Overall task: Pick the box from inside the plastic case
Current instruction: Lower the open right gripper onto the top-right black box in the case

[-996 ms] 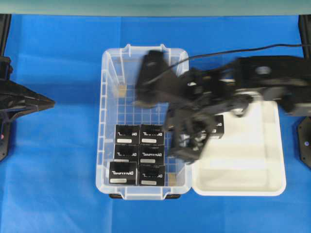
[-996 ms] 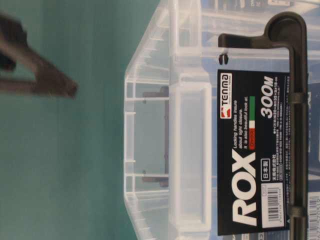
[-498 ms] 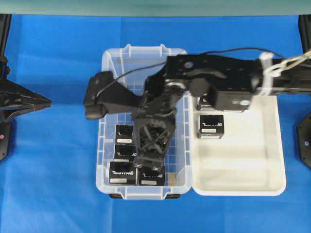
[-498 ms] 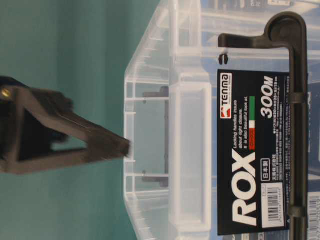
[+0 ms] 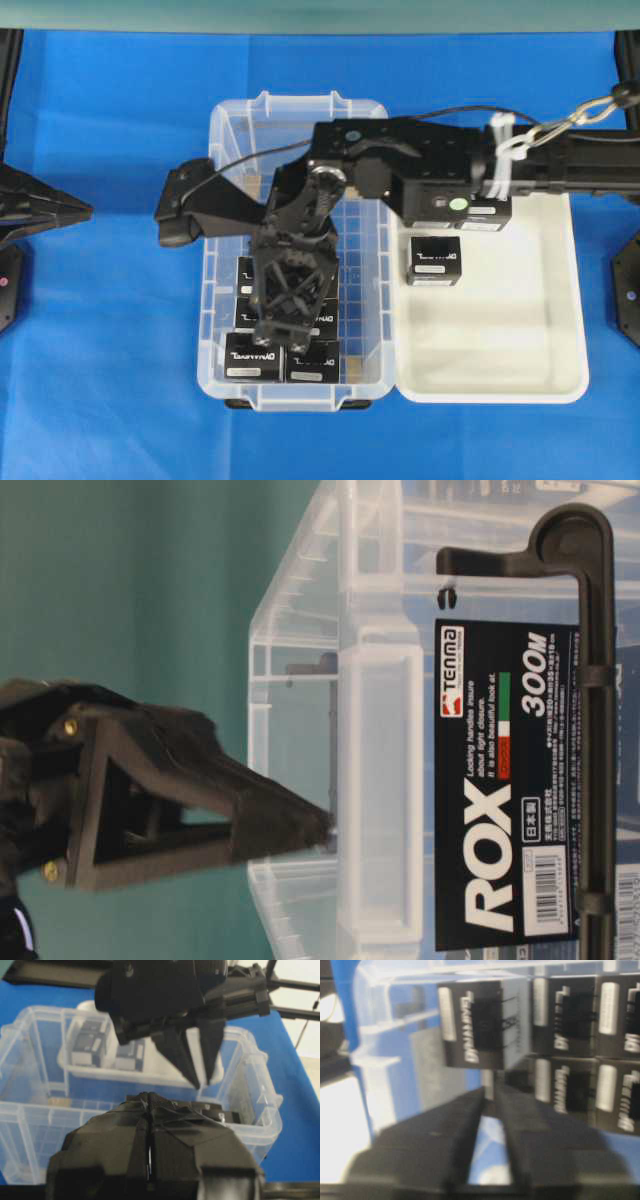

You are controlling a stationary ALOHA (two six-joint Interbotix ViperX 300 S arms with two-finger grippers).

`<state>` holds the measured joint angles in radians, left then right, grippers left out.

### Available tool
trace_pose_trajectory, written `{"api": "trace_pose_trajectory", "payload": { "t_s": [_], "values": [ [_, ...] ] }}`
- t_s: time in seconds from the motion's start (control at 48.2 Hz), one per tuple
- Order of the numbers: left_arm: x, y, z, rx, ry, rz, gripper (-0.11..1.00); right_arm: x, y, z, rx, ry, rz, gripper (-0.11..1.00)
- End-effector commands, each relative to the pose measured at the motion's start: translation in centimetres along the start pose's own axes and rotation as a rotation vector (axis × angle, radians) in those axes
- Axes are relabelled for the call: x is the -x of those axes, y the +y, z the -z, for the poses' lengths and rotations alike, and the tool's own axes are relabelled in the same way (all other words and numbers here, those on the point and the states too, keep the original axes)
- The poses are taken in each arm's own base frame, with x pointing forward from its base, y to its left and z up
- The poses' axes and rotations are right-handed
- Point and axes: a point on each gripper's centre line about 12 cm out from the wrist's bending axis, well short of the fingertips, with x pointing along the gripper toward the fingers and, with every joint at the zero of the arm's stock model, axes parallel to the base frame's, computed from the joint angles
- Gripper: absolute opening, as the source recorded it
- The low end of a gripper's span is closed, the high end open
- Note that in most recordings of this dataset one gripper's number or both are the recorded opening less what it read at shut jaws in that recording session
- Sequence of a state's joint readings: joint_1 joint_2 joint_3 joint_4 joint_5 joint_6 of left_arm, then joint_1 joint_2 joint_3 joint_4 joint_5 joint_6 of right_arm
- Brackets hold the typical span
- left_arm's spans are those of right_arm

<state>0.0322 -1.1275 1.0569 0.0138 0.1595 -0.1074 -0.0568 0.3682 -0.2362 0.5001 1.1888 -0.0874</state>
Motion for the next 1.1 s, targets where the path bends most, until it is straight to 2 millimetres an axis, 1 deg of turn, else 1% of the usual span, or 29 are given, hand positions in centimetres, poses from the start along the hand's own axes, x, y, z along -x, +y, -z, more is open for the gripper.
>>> {"api": "trace_pose_trajectory", "payload": {
  "t_s": [0.0,0.104,0.145,0.208,0.27,0.436,0.747,0.955,1.08],
  "values": [
    [0.2,-0.1,-1.1,0.0,-0.02,0.0,-0.06,-0.7,0.2,-0.4,0.008,-0.016,-0.028,0.44],
    [0.3,-0.1,-1.1,0.0,-0.017,0.001,-0.06,-1.8,0.3,-0.5,0.035,-0.015,-0.033,0.72],
    [0.3,-0.1,-1.1,0.0,-0.017,0.001,-0.06,-2.3,0.2,-0.4,0.041,-0.006,-0.032,0.82],
    [0.2,-0.1,-1.1,0.002,-0.015,0.001,-0.06,-2.9,0.3,-0.4,0.043,-0.001,-0.032,0.93],
    [0.3,-0.1,-1.1,0.002,-0.017,0.001,-0.06,-3.5,0.4,-0.4,0.043,-0.001,-0.032,0.99],
    [0.3,-0.1,-1.1,0.002,-0.017,0.001,-0.06,-4.4,0.6,-0.6,0.04,-0.016,-0.033,1.0],
    [0.3,-0.1,-1.1,0.003,-0.015,0.002,-0.06,-5.2,0.6,-0.8,0.025,-0.026,-0.045,1.0],
    [0.3,-0.1,-1.1,0.002,-0.018,0.003,-0.06,-6.5,0.3,-1.0,0.024,-0.043,-0.037,1.0],
    [0.3,-0.1,-1.1,0.0,-0.017,0.002,-0.06,-7.5,0.3,-0.4,0.025,-0.019,-0.033,1.0]
  ]
}}
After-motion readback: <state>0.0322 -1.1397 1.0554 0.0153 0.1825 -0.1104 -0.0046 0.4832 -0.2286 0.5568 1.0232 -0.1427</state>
